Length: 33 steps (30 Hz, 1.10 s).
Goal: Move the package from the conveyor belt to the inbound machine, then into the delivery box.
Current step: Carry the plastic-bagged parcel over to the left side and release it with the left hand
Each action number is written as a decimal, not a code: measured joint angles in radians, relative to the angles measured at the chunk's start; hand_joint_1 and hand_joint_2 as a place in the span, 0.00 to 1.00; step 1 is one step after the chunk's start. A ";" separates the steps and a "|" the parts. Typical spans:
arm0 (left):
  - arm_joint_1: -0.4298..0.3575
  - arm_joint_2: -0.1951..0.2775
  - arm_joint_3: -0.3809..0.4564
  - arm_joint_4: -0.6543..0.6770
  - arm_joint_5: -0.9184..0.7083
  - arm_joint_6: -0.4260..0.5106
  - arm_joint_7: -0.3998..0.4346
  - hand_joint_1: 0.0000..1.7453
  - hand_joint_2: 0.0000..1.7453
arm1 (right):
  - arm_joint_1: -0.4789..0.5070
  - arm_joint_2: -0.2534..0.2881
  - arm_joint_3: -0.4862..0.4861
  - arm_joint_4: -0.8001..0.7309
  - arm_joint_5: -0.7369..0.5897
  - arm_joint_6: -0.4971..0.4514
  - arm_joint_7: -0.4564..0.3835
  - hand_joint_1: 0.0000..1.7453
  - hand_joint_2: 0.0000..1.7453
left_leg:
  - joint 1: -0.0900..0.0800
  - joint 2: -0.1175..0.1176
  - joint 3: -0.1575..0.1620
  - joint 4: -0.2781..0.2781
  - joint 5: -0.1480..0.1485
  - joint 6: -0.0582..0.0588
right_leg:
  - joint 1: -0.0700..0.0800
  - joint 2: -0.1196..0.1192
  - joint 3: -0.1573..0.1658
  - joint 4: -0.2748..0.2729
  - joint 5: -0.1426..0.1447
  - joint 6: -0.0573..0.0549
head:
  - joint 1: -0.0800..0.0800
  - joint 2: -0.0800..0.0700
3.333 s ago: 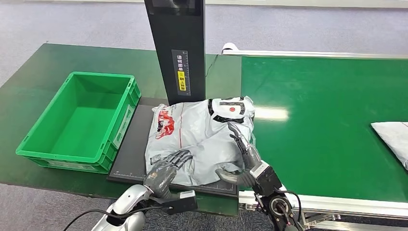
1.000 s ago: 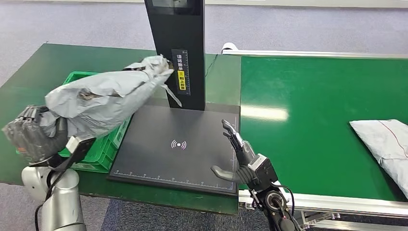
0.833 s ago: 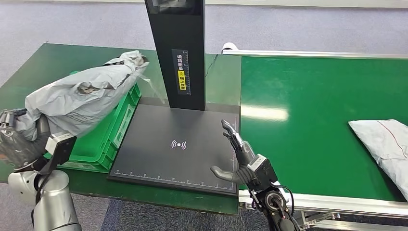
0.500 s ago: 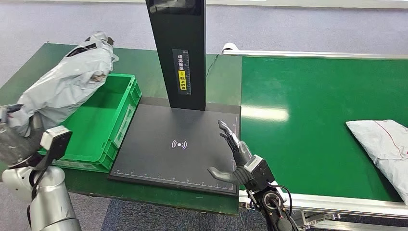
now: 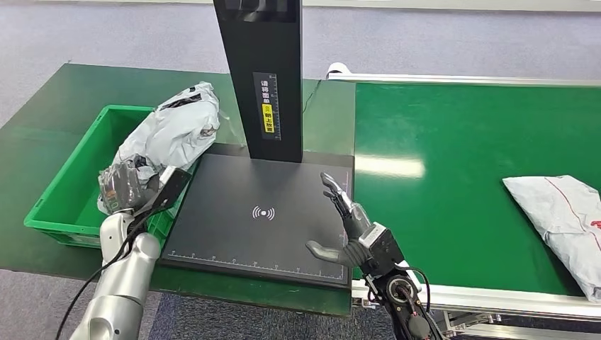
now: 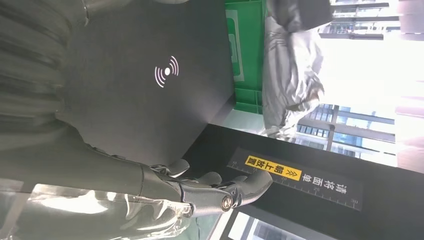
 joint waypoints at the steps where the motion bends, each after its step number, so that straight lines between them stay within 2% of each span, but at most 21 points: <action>1: 0.000 0.006 -0.010 0.014 -0.008 0.011 0.023 0.00 1.00 | 0.000 0.000 0.000 0.000 0.001 0.000 0.002 0.00 1.00 | 0.000 0.000 0.000 0.000 0.000 0.000 | 0.000 0.000 0.000 0.000 0.000 0.000 | 0.000 0.000; 3: 0.009 0.013 -0.017 0.014 -0.008 0.030 0.029 0.00 1.00 | 0.001 0.000 0.000 0.000 0.001 0.000 0.005 0.00 1.00 | 0.000 0.000 0.000 0.000 0.000 0.000 | 0.000 0.000 0.000 0.000 0.000 0.000 | 0.000 0.000; 5: 0.032 0.012 -0.006 -0.021 0.010 0.040 -0.021 0.00 1.00 | 0.006 -0.001 0.000 0.000 0.000 -0.001 0.008 0.00 1.00 | 0.000 0.000 0.000 0.000 0.000 0.000 | 0.000 0.000 0.000 0.000 0.000 0.000 | 0.000 0.000; 7: 0.059 -0.003 0.026 -0.077 0.068 0.043 -0.153 0.00 1.00 | 0.014 -0.002 0.000 -0.001 -0.009 0.005 0.009 0.00 1.00 | 0.000 0.000 0.000 0.000 0.000 0.000 | 0.000 0.000 0.000 0.000 0.000 0.000 | 0.000 0.000; 10: 0.093 -0.046 0.099 -0.186 0.230 0.043 -0.435 0.00 1.00 | 0.020 -0.003 0.000 -0.001 -0.025 0.015 0.006 0.00 1.00 | 0.000 0.001 0.000 0.000 0.000 0.000 | 0.000 0.001 -0.001 0.000 0.000 0.000 | 0.000 0.000; 12: 0.120 -0.074 0.128 -0.272 0.331 0.044 -0.540 0.00 1.00 | 0.020 -0.002 0.001 -0.001 -0.028 0.014 0.004 0.00 1.00 | 0.000 0.001 -0.001 0.000 0.000 0.000 | 0.000 0.001 -0.001 0.000 0.000 0.000 | 0.000 0.000; 14: 0.145 -0.095 0.136 -0.352 0.398 0.044 -0.566 0.00 1.00 | 0.020 -0.002 0.003 -0.001 -0.028 0.011 0.003 0.00 1.00 | 0.000 0.000 -0.001 0.000 0.000 0.000 | 0.000 0.001 -0.001 0.000 0.000 0.000 | 0.000 0.000; 20: 0.197 -0.125 0.135 -0.524 0.510 0.044 -0.572 0.00 1.00 | 0.014 0.000 0.008 0.001 -0.029 0.002 0.003 0.00 1.00 | 0.000 0.001 -0.001 0.000 0.000 0.000 | 0.000 0.001 -0.001 0.000 0.000 0.000 | 0.000 0.000; 25: 0.258 -0.124 0.036 -0.655 0.707 0.044 -0.573 0.00 1.00 | 0.004 0.000 0.016 0.008 -0.034 -0.008 -0.002 0.00 1.00 | 0.000 -0.001 -0.001 0.000 0.000 0.000 | 0.000 0.000 0.000 0.000 0.000 0.000 | 0.000 0.000; 29: 0.285 -0.115 -0.041 -0.702 0.748 0.043 -0.574 0.00 1.00 | 0.001 0.000 0.021 0.009 -0.034 -0.009 -0.004 0.00 1.00 | 0.000 0.000 -0.001 0.000 0.000 0.000 | 0.000 0.000 -0.001 0.000 0.000 0.000 | 0.000 0.000; 31: 0.295 -0.103 -0.074 -0.711 0.798 0.040 -0.574 0.00 0.50 | 0.001 0.000 0.022 0.010 -0.035 -0.009 -0.005 0.00 1.00 | 0.000 0.000 -0.001 0.000 0.000 0.000 | 0.000 0.000 -0.001 0.000 0.000 0.000 | 0.000 0.000; 33: 0.308 -0.077 -0.132 -0.711 0.882 0.026 -0.574 0.00 0.50 | -0.001 0.000 0.023 0.010 -0.035 -0.009 -0.007 0.00 1.00 | 0.000 -0.001 -0.001 0.000 0.000 0.000 | 0.000 0.000 -0.001 0.000 0.000 0.000 | 0.000 0.000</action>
